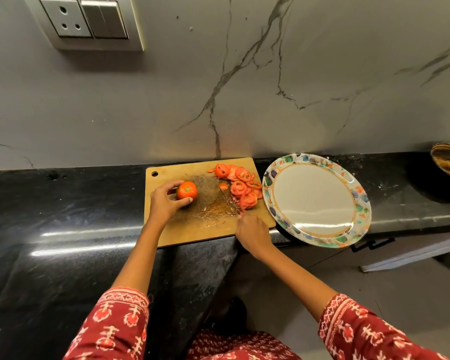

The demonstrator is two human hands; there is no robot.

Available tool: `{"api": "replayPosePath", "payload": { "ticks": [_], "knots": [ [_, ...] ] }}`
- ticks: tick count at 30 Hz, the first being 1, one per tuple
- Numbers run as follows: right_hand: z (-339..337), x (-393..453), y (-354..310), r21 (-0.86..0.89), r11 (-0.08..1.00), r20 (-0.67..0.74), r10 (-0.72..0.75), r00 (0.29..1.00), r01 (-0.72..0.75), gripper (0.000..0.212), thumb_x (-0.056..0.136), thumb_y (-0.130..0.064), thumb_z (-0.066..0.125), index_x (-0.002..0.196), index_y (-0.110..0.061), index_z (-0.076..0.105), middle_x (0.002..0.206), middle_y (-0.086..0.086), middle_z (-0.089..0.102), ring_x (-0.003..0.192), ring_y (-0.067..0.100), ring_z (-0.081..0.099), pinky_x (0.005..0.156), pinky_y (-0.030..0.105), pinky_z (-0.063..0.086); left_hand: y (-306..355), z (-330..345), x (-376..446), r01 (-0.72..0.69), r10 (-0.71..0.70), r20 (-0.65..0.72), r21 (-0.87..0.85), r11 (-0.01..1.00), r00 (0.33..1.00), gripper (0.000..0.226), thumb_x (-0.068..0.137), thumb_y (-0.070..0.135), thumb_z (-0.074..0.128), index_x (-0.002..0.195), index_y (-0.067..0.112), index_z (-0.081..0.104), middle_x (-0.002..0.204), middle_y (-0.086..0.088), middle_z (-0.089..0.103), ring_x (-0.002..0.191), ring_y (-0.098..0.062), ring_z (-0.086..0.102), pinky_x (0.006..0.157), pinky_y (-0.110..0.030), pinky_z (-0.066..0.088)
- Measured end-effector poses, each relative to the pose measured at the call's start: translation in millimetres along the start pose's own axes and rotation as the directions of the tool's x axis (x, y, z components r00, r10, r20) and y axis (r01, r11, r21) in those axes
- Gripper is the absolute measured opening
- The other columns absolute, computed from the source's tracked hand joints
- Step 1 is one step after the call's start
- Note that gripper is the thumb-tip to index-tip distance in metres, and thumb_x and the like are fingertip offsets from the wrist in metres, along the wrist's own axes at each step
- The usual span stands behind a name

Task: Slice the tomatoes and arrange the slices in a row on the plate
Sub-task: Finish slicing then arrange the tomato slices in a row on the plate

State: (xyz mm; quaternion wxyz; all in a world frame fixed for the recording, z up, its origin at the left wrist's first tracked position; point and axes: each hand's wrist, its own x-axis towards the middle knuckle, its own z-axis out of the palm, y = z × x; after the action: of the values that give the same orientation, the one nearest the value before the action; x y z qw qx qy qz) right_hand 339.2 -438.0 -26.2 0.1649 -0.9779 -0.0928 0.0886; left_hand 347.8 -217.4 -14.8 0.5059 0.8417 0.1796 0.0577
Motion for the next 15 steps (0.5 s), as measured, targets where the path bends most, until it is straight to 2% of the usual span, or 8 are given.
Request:
{"api": "replayPosePath", "payload": {
  "ticks": [3, 7, 8, 11, 15],
  "knots": [
    [-12, 8, -8, 0.114, 0.993, -0.008, 0.041, 0.999, -0.040, 0.029, 0.098, -0.014, 0.035, 0.095, 0.003, 0.059, 0.095, 0.020, 0.064, 0.091, 0.035, 0.061, 0.069, 0.034, 0.040, -1, 2, 0, -0.020, 0.020, 0.000, -0.003, 1.000, 1.000, 0.055, 0.071, 0.005, 0.077, 0.122, 0.006, 0.057, 0.131, -0.014, 0.053, 0.118, -0.026, 0.050, 0.086, -0.026, 0.045],
    [-20, 14, -36, 0.240, 0.970, 0.005, -0.038, 0.999, 0.035, 0.033, 0.100, -0.017, 0.034, 0.077, -0.006, 0.055, 0.070, 0.009, 0.058, 0.071, 0.027, 0.056, 0.065, 0.031, 0.036, -2, 0, 0, -0.047, 0.047, 0.004, 0.001, 0.999, 0.999, 0.055, 0.072, 0.009, 0.077, 0.122, 0.007, 0.057, 0.129, -0.013, 0.054, 0.116, -0.023, 0.051, 0.083, -0.020, 0.044],
    [-20, 15, -44, 0.257, 0.965, 0.015, -0.063, 0.998, 0.057, 0.033, 0.101, -0.018, 0.034, 0.080, -0.006, 0.057, 0.072, 0.009, 0.059, 0.072, 0.028, 0.056, 0.065, 0.032, 0.038, -3, 0, 0, -0.053, 0.053, 0.006, 0.003, 0.999, 0.999, 0.054, 0.072, 0.009, 0.077, 0.122, 0.007, 0.057, 0.129, -0.013, 0.054, 0.115, -0.022, 0.051, 0.082, -0.019, 0.043],
    [-16, 15, -63, 0.256, 0.965, 0.052, -0.079, 0.996, 0.063, 0.034, 0.100, -0.020, 0.035, 0.104, 0.000, 0.062, 0.100, 0.020, 0.066, 0.094, 0.034, 0.061, 0.074, 0.033, 0.043, -4, -3, 1, -0.049, 0.049, 0.021, 0.004, 0.999, 0.999, 0.054, 0.072, 0.009, 0.077, 0.123, 0.007, 0.057, 0.129, -0.012, 0.055, 0.117, -0.023, 0.051, 0.085, -0.021, 0.043],
    [-14, 13, -71, 0.238, 0.970, 0.061, -0.073, 0.995, 0.056, 0.035, 0.101, -0.021, 0.032, 0.109, 0.000, 0.059, 0.105, 0.021, 0.065, 0.101, 0.037, 0.060, 0.077, 0.035, 0.045, -6, -4, 2, -0.031, 0.031, 0.001, 0.009, 0.999, 1.000, 0.053, 0.075, 0.010, 0.075, 0.124, 0.008, 0.056, 0.129, -0.013, 0.055, 0.115, -0.022, 0.052, 0.085, -0.023, 0.042]
  ]
}}
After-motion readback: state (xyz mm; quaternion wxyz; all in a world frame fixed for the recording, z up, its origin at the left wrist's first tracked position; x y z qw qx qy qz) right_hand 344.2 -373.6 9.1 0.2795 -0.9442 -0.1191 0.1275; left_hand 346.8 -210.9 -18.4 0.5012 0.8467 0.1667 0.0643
